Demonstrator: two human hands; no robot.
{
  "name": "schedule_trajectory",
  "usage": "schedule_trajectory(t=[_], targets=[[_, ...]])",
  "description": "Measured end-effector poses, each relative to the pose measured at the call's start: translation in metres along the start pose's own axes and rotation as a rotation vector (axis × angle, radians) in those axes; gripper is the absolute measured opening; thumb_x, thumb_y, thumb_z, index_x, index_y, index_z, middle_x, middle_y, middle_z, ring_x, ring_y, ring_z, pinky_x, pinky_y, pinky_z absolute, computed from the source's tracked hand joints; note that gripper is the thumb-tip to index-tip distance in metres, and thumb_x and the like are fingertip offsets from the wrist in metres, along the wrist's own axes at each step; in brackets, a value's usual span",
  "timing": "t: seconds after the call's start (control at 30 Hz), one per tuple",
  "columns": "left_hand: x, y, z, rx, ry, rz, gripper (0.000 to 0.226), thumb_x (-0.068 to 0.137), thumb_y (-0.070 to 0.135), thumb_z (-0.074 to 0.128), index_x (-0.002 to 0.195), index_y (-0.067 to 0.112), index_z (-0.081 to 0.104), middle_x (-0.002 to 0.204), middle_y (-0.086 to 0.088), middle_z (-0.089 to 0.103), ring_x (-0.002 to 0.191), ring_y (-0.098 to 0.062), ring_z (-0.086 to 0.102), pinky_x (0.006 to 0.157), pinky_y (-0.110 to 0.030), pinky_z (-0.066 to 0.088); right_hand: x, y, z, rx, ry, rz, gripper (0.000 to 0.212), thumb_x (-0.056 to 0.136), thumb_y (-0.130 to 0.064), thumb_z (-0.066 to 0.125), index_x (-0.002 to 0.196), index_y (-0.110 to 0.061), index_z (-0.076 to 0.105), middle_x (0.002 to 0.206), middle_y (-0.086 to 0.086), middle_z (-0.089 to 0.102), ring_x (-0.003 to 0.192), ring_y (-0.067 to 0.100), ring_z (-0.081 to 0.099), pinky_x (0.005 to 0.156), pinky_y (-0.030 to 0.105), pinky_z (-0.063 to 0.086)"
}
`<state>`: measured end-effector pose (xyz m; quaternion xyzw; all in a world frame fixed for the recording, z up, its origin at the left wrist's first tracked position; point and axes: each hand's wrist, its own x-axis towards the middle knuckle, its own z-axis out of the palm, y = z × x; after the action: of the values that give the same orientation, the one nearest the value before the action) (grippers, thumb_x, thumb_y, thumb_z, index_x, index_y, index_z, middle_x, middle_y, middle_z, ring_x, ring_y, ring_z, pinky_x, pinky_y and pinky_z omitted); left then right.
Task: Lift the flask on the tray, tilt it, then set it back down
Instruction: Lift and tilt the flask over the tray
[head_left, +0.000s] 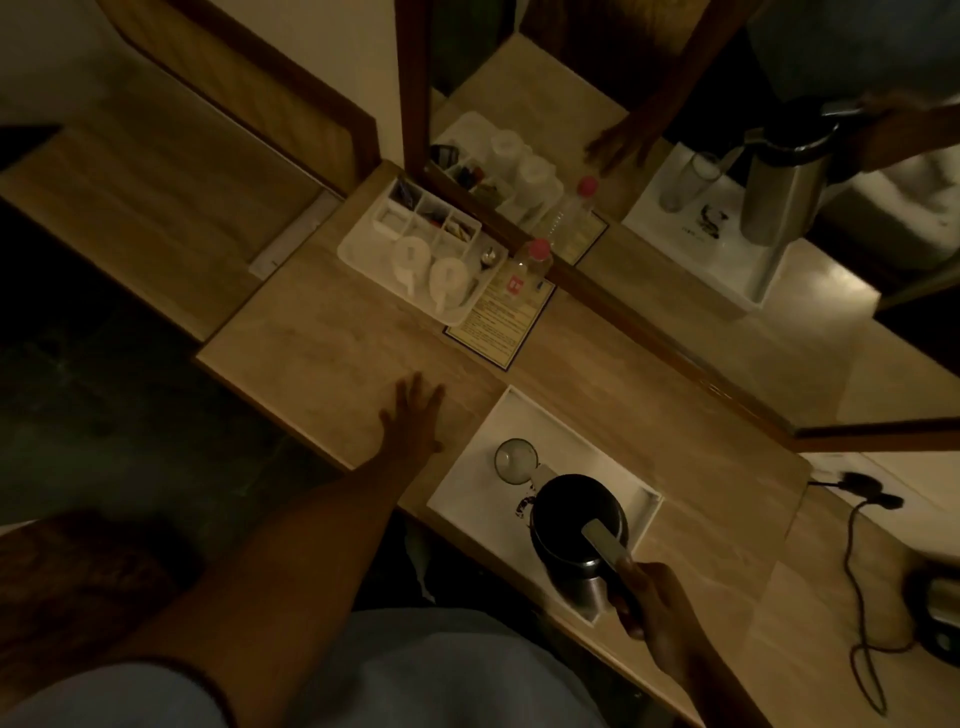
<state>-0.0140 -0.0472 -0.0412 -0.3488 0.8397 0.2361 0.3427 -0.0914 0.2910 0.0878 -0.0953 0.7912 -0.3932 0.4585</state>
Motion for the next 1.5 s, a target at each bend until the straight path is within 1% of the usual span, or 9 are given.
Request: schedule_trajectory(t=[0.13,0.27,0.43,0.53,0.7,1.1,1.27,1.37,1.5], targets=[[0.001,0.000,0.000,-0.013,-0.002,-0.002,0.100,0.100,0.036,0.068,0.169,0.032,-0.004,0.174,-0.008,-0.022,0.164,-0.036,-0.013,0.128,-0.063,0.019,0.003,-0.007,-0.001,0.011,-0.033,0.042,0.061,0.101,-0.048,0.047,0.048,-0.021,0.057,0.044,-0.003,0.045,0.037,0.013,0.037,0.043,0.022,0.033],[0.002,-0.001,-0.001,-0.023,-0.011,0.006,0.100,0.100,0.036,0.068,0.169,0.031,-0.004,0.174,-0.008,-0.023,0.164,-0.036,-0.013,0.128,-0.064,0.019,0.006,-0.013,0.000,0.032,-0.058,0.082,0.054,0.096,-0.043,0.048,0.049,-0.019,0.058,0.043,-0.002,0.047,0.036,0.013,0.037,0.042,0.021,0.033],[0.004,-0.002,-0.001,-0.010,-0.016,0.006,0.101,0.100,0.035,0.068,0.169,0.031,-0.005,0.174,-0.009,-0.023,0.164,-0.037,-0.013,0.127,-0.064,0.019,0.012,-0.012,0.000,0.049,-0.065,0.147,0.056,0.104,-0.028,0.047,0.052,-0.017,0.062,0.046,0.000,0.050,0.037,0.013,0.040,0.041,0.020,0.034],[0.004,-0.002,-0.001,-0.027,-0.014,0.009,0.101,0.099,0.035,0.069,0.169,0.031,-0.004,0.174,-0.009,-0.023,0.164,-0.037,-0.014,0.127,-0.065,0.019,0.016,-0.012,-0.001,0.042,-0.053,0.172,0.051,0.106,-0.024,0.047,0.061,-0.008,0.064,0.047,0.001,0.051,0.037,0.013,0.043,0.039,0.019,0.035],[0.005,-0.004,0.000,-0.035,-0.008,0.011,0.102,0.099,0.034,0.070,0.169,0.031,-0.003,0.174,-0.009,-0.022,0.164,-0.037,-0.014,0.127,-0.065,0.019,0.021,-0.011,-0.002,0.050,-0.053,0.187,0.050,0.105,-0.025,0.049,0.062,-0.004,0.064,0.048,0.004,0.051,0.036,0.013,0.042,0.039,0.019,0.034],[0.006,-0.003,-0.001,-0.025,-0.016,-0.001,0.103,0.099,0.035,0.070,0.169,0.031,-0.005,0.174,-0.009,-0.023,0.164,-0.037,-0.014,0.127,-0.065,0.019,0.026,-0.025,0.001,0.030,-0.085,0.231,0.059,0.106,-0.035,0.049,0.050,-0.020,0.060,0.045,-0.004,0.048,0.036,0.012,0.039,0.041,0.021,0.036],[0.006,-0.004,0.000,-0.027,-0.011,0.005,0.103,0.098,0.035,0.070,0.169,0.031,-0.004,0.174,-0.009,-0.023,0.164,-0.037,-0.013,0.127,-0.066,0.019,0.029,-0.024,0.000,0.030,-0.079,0.263,0.053,0.105,-0.036,0.051,0.061,-0.010,0.064,0.046,-0.003,0.050,0.036,0.013,0.040,0.040,0.019,0.035],[0.007,-0.004,-0.001,-0.039,-0.017,0.005,0.102,0.098,0.034,0.070,0.169,0.031,-0.003,0.174,-0.009,-0.023,0.164,-0.037,-0.014,0.127,-0.066,0.018,0.029,-0.023,0.000,0.016,-0.066,0.255,0.054,0.104,-0.035,0.051,0.059,-0.008,0.064,0.047,0.000,0.050,0.036,0.013,0.041,0.039,0.020,0.035],[0.007,-0.004,-0.001,-0.037,-0.012,0.003,0.102,0.098,0.035,0.070,0.169,0.032,-0.003,0.174,-0.009,-0.023,0.164,-0.037,-0.013,0.127,-0.066,0.019,0.030,-0.022,-0.001,0.011,-0.059,0.277,0.055,0.105,-0.031,0.050,0.074,0.013,0.065,0.049,0.003,0.051,0.038,0.014,0.042,0.040,0.019,0.034]])
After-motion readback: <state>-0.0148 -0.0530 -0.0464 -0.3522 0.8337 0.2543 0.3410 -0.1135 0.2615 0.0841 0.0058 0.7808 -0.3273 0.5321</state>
